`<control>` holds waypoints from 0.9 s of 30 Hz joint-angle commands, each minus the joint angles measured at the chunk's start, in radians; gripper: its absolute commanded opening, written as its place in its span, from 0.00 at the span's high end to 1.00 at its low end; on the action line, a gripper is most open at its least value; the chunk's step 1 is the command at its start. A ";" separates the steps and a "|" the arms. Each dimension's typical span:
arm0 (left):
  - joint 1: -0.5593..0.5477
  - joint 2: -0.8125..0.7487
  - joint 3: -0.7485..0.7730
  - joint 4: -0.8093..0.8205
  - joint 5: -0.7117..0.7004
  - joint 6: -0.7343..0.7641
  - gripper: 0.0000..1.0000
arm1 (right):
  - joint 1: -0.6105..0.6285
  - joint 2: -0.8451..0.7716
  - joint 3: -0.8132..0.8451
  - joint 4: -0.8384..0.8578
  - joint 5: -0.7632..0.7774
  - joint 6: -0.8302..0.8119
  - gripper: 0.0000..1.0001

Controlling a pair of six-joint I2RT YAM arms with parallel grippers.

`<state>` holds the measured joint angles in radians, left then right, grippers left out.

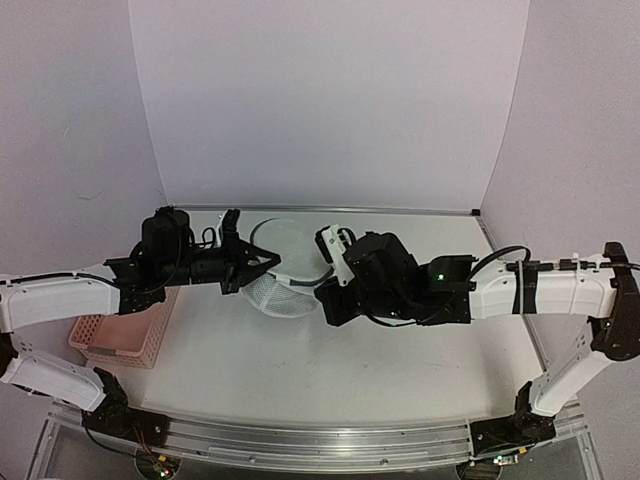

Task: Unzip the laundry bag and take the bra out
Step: Unzip the zipper of the laundry bag.

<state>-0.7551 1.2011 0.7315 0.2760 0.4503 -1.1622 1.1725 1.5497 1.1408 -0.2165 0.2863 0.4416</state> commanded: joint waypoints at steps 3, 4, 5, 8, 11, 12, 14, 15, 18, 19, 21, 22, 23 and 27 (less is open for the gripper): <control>0.007 -0.021 0.103 0.075 0.141 0.135 1.00 | -0.029 -0.078 -0.057 0.048 -0.082 -0.115 1.00; 0.007 -0.020 0.111 0.075 0.160 0.148 1.00 | -0.033 -0.085 -0.067 0.048 -0.087 -0.126 1.00; 0.007 -0.021 0.114 0.075 0.181 0.159 1.00 | -0.037 -0.094 -0.075 0.048 -0.091 -0.136 1.00; 0.007 -0.022 0.121 0.070 0.235 0.187 1.00 | -0.056 -0.126 -0.106 0.050 -0.099 -0.168 1.00; 0.007 -0.012 0.130 0.056 0.287 0.211 1.00 | -0.083 -0.168 -0.139 0.060 -0.116 -0.205 1.00; 0.007 -0.007 0.132 0.048 0.303 0.219 1.00 | -0.097 -0.186 -0.150 0.064 -0.124 -0.219 1.00; 0.007 0.004 0.136 0.021 0.333 0.245 1.00 | -0.112 -0.212 -0.166 0.067 -0.143 -0.254 1.00; 0.007 0.010 0.139 0.007 0.346 0.256 1.00 | -0.119 -0.227 -0.175 0.070 -0.150 -0.272 1.00; 0.007 0.022 0.145 -0.031 0.365 0.287 1.00 | -0.144 -0.264 -0.206 0.078 -0.182 -0.318 1.00; 0.007 0.024 0.148 -0.042 0.364 0.296 1.00 | -0.150 -0.276 -0.215 0.077 -0.187 -0.329 1.00; 0.006 0.031 0.152 -0.065 0.362 0.311 1.00 | -0.155 -0.300 -0.234 0.078 -0.205 -0.347 1.00; 0.007 0.036 0.154 -0.075 0.361 0.315 1.00 | -0.155 -0.309 -0.244 0.080 -0.210 -0.357 1.00; 0.007 0.045 0.158 -0.086 0.367 0.323 1.00 | -0.155 -0.318 -0.254 0.080 -0.214 -0.365 1.00; 0.007 0.080 0.176 -0.124 0.367 0.343 1.00 | -0.156 -0.341 -0.287 0.085 -0.261 -0.366 1.00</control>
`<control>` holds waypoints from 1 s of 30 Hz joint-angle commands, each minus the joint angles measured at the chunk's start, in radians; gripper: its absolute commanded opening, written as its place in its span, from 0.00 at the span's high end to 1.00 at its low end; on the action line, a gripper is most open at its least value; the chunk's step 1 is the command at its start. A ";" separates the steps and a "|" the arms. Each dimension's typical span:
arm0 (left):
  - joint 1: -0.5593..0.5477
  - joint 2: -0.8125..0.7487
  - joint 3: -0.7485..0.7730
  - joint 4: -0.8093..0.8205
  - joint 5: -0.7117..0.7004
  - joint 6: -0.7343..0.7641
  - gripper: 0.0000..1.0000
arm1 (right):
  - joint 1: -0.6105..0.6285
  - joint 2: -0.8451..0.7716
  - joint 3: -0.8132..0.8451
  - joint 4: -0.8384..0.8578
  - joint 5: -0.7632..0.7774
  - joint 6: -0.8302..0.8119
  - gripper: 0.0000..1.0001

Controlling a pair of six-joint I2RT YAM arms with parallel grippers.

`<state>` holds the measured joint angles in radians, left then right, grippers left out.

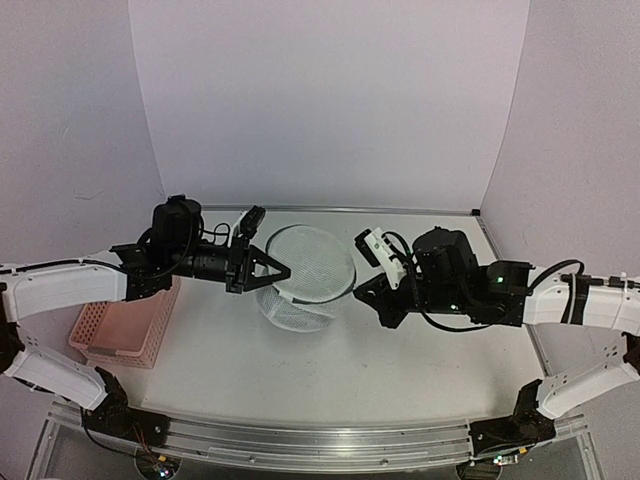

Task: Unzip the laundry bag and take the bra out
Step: Unzip the zipper of the laundry bag, then place the laundry bag at the center of the board.

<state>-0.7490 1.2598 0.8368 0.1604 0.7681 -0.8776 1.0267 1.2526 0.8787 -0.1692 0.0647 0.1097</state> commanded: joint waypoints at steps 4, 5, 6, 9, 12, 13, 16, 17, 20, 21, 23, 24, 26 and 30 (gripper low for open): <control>0.001 0.077 0.099 -0.045 0.037 0.090 1.00 | -0.010 -0.040 -0.056 0.057 -0.096 0.005 1.00; 0.000 0.093 0.105 -0.044 0.036 0.097 1.00 | -0.004 -0.035 -0.064 0.062 -0.105 0.015 1.00; 0.002 0.111 0.111 -0.044 0.032 0.101 1.00 | 0.001 -0.030 -0.073 0.068 -0.108 0.023 1.00; 0.005 0.170 0.133 -0.047 0.026 0.107 1.00 | 0.015 -0.025 -0.102 0.088 -0.096 0.045 1.00; 0.011 0.228 0.157 -0.055 0.022 0.114 0.98 | 0.023 -0.021 -0.124 0.102 -0.073 0.070 1.00; 0.014 0.247 0.165 -0.060 0.021 0.117 0.98 | 0.026 -0.015 -0.129 0.102 -0.066 0.079 1.00; 0.031 0.296 0.177 -0.076 0.021 0.127 0.96 | 0.036 0.008 -0.142 0.104 -0.021 0.106 1.00; 0.038 0.318 0.177 -0.079 0.027 0.129 0.95 | 0.040 0.015 -0.147 0.107 -0.004 0.115 1.00; 0.053 0.362 0.178 -0.083 0.038 0.133 0.94 | 0.051 0.038 -0.160 0.122 0.037 0.149 1.00; 0.057 0.375 0.178 -0.085 0.040 0.139 0.93 | 0.055 0.051 -0.160 0.123 0.051 0.160 1.00; 0.063 0.394 0.179 -0.095 0.041 0.150 0.90 | 0.062 0.079 -0.159 0.123 0.076 0.184 1.00; 0.067 0.403 0.179 -0.106 0.040 0.156 0.88 | 0.064 0.093 -0.158 0.124 0.084 0.197 1.00; 0.077 0.413 0.178 -0.128 0.035 0.168 0.82 | 0.069 0.117 -0.153 0.128 0.093 0.224 1.00; 0.108 0.391 0.170 -0.208 -0.001 0.190 0.65 | 0.082 0.154 -0.135 0.129 0.116 0.272 1.00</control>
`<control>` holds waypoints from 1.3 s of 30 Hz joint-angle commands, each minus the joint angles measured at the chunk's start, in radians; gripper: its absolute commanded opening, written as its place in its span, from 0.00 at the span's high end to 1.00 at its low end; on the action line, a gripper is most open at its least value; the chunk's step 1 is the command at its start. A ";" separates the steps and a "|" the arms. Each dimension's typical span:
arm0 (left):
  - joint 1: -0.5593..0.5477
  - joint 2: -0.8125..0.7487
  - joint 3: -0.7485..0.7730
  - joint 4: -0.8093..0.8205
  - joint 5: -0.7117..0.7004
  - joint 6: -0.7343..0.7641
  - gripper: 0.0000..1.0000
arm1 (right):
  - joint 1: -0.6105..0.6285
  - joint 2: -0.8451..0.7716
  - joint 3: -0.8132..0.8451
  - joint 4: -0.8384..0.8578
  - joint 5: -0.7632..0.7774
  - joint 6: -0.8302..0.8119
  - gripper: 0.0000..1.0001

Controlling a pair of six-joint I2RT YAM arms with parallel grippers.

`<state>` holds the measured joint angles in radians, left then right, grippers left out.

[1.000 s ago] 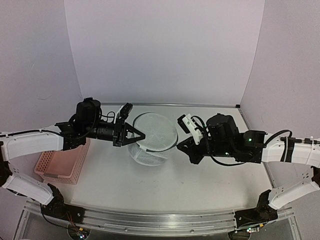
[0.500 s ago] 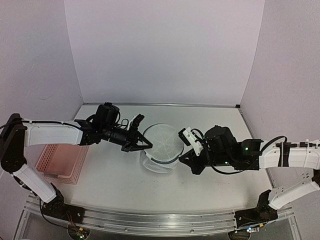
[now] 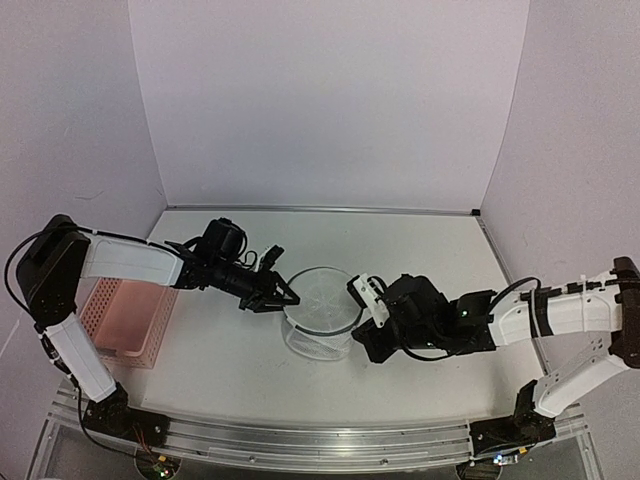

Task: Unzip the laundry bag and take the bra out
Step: Place the laundry bag at the center of the board, then hold the laundry bag at the center of the board.

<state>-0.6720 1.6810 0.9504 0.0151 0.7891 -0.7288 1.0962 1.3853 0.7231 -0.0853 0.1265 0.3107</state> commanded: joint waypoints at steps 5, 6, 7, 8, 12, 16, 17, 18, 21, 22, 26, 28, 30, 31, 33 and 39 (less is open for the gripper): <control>0.056 -0.109 0.034 -0.168 -0.081 0.052 0.39 | 0.029 0.064 0.064 0.041 0.083 0.139 1.00; 0.057 -0.131 0.020 -0.172 -0.082 0.041 0.35 | 0.035 0.073 0.076 0.040 0.090 0.151 1.00; 0.057 -0.153 0.005 -0.173 -0.084 0.028 0.31 | 0.042 0.085 0.089 0.039 0.098 0.166 1.00; 0.056 -0.185 -0.012 -0.173 -0.087 0.014 0.30 | 0.048 0.096 0.104 0.039 0.104 0.181 1.00; 0.055 -0.291 -0.082 -0.173 -0.099 -0.030 0.26 | 0.075 0.148 0.167 0.042 0.133 0.238 1.00; 0.055 -0.376 -0.143 -0.171 -0.092 -0.070 0.22 | 0.092 0.212 0.250 0.045 0.148 0.314 1.00; 0.055 -0.393 -0.161 -0.170 -0.089 -0.079 0.22 | 0.095 0.229 0.267 0.048 0.149 0.335 1.00; 0.055 -0.408 -0.177 -0.169 -0.088 -0.091 0.22 | 0.098 0.245 0.283 0.051 0.153 0.354 1.00; 0.054 -0.456 -0.239 -0.136 -0.089 -0.150 0.21 | 0.107 0.290 0.328 0.059 0.171 0.410 1.00; 0.053 -0.471 -0.268 -0.105 -0.091 -0.187 0.20 | 0.110 0.304 0.341 0.061 0.183 0.423 1.00; 0.043 -0.510 -0.390 0.110 -0.106 -0.390 0.19 | 0.125 0.349 0.390 0.063 0.212 0.448 1.00; 0.030 -0.508 -0.407 0.144 -0.150 -0.435 0.18 | 0.132 0.366 0.404 0.067 0.226 0.454 1.00; 0.011 -0.489 -0.423 0.208 -0.177 -0.487 0.17 | 0.138 0.378 0.412 0.077 0.235 0.458 1.00; 0.002 -0.476 -0.429 0.241 -0.186 -0.513 0.17 | 0.141 0.383 0.417 0.077 0.239 0.460 1.00; -0.017 -0.444 -0.428 0.291 -0.211 -0.550 0.17 | 0.147 0.393 0.427 0.078 0.244 0.462 1.00; -0.038 -0.358 -0.396 0.409 -0.261 -0.630 0.21 | 0.159 0.406 0.452 0.091 0.258 0.463 1.00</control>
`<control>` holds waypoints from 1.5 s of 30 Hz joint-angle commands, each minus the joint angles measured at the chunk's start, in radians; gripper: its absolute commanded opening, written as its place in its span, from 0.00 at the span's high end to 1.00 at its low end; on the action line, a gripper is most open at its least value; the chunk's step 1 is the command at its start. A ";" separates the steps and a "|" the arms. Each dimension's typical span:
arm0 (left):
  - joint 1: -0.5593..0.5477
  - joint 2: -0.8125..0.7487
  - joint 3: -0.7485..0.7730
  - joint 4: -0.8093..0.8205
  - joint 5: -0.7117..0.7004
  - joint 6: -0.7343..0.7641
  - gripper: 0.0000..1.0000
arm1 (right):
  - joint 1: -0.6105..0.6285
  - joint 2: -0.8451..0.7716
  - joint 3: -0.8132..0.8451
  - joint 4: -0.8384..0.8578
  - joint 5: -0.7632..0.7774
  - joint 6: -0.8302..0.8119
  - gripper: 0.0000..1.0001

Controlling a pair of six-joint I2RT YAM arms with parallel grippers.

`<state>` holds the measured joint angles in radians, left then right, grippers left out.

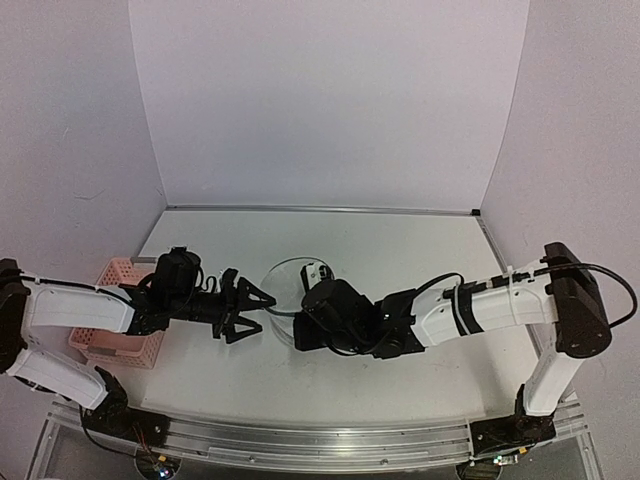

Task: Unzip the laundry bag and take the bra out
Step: Hold the laundry bag at the center of the board, then unzip the zipper of the laundry bag.

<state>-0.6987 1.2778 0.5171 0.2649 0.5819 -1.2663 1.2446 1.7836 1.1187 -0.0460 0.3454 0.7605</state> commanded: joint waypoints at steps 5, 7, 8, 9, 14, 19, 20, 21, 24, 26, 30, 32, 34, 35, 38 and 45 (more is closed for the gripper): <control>-0.021 0.104 0.053 0.195 -0.081 -0.134 0.26 | 0.017 0.003 0.056 0.066 0.057 0.014 1.00; -0.021 0.116 0.048 0.210 -0.093 -0.154 0.28 | 0.018 -0.001 0.051 0.067 0.062 0.013 1.00; -0.022 0.124 0.047 0.221 -0.095 -0.162 0.29 | 0.018 -0.001 0.050 0.067 0.063 0.013 1.00; -0.023 0.129 0.049 0.231 -0.098 -0.168 0.31 | 0.018 0.000 0.048 0.068 0.061 0.012 1.00; -0.023 0.181 0.079 0.254 -0.097 -0.170 0.46 | 0.019 0.000 0.038 0.085 0.044 0.007 1.00; -0.022 0.235 0.117 0.270 -0.078 -0.168 0.62 | 0.031 -0.005 0.034 0.092 0.037 -0.020 1.00; -0.022 0.241 0.121 0.272 -0.077 -0.168 0.65 | 0.035 -0.008 0.031 0.092 0.038 -0.022 1.00; -0.022 0.244 0.125 0.273 -0.077 -0.168 0.69 | 0.036 -0.012 0.028 0.092 0.041 -0.024 1.00; -0.022 0.247 0.131 0.276 -0.080 -0.167 0.87 | 0.038 -0.023 0.014 0.092 0.049 -0.025 1.00; -0.022 0.247 0.132 0.277 -0.080 -0.166 0.99 | 0.040 -0.030 0.003 0.091 0.052 -0.025 1.00; -0.022 0.246 0.129 0.275 -0.069 -0.154 1.00 | 0.040 -0.048 -0.020 0.090 0.047 -0.036 1.00; -0.023 0.244 0.128 0.274 -0.057 -0.143 1.00 | 0.040 -0.066 -0.038 0.090 0.042 -0.055 1.00; -0.022 0.244 0.127 0.275 -0.041 -0.129 1.00 | 0.039 -0.084 -0.061 0.091 0.035 -0.083 1.00; -0.022 0.243 0.126 0.275 -0.031 -0.122 1.00 | 0.040 -0.096 -0.076 0.092 0.034 -0.094 1.00; -0.022 0.241 0.124 0.274 -0.004 -0.093 1.00 | 0.039 -0.139 -0.137 0.095 0.038 -0.127 1.00; -0.022 0.238 0.138 0.273 0.088 -0.018 1.00 | 0.038 -0.229 -0.256 0.093 0.064 -0.235 1.00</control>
<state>-0.7212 1.5261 0.6098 0.4988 0.5861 -1.3571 1.2812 1.6218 0.9073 0.0360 0.3744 0.6132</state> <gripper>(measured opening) 0.040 0.010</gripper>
